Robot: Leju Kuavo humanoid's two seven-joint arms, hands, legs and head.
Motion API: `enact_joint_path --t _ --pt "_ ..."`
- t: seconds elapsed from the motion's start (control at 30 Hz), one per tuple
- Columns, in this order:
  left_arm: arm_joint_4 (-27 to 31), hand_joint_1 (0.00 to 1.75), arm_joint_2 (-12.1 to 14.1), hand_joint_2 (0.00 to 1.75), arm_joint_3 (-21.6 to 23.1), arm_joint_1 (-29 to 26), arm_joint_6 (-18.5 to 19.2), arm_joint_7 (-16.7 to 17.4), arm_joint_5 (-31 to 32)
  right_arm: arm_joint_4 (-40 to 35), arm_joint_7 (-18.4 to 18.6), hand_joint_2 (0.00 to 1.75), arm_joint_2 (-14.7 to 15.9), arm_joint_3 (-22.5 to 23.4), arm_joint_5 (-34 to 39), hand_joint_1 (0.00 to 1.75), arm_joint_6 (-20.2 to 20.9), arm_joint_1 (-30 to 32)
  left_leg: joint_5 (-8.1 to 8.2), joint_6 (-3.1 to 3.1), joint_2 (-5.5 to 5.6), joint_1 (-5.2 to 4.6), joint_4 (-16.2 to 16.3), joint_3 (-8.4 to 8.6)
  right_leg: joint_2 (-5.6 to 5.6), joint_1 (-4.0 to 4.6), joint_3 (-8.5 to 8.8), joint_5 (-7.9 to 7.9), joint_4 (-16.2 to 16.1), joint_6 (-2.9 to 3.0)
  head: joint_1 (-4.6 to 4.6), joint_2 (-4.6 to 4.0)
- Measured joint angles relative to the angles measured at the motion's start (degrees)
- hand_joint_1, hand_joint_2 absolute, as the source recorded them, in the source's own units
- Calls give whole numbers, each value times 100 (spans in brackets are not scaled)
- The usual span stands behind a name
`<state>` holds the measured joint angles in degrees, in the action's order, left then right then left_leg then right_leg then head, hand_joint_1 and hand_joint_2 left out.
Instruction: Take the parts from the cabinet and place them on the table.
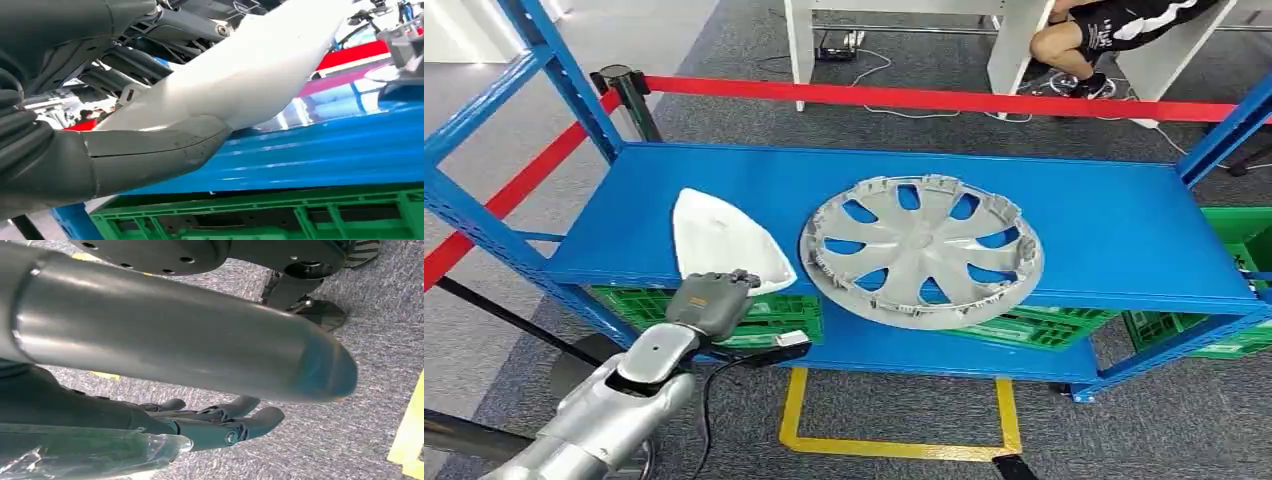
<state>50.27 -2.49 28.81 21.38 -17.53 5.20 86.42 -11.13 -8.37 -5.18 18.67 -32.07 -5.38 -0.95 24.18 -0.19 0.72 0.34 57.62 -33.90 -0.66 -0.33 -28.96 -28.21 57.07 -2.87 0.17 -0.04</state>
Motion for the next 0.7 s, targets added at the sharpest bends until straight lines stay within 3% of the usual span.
enact_joint_path --t 0.23,0.53,0.7 --pt "488 175 68 175 171 76 -273 438 328 0 -26 0 -4 87 5 0 -70 3 0 0 0 0 0 -1 0 0 -3 0 3 0 0 0" --pt "2114 175 413 175 916 378 -323 997 350 2 -90 0 -28 238 -15 0 -118 6 0 0 0 0 0 -4 0 0 -5 0 3 0 0 0" --pt "2653 175 550 175 1132 467 -323 1062 352 2 -101 0 -42 297 -33 0 -162 4 0 0 0 0 0 -3 -2 0 -6 0 4 0 2 -2"
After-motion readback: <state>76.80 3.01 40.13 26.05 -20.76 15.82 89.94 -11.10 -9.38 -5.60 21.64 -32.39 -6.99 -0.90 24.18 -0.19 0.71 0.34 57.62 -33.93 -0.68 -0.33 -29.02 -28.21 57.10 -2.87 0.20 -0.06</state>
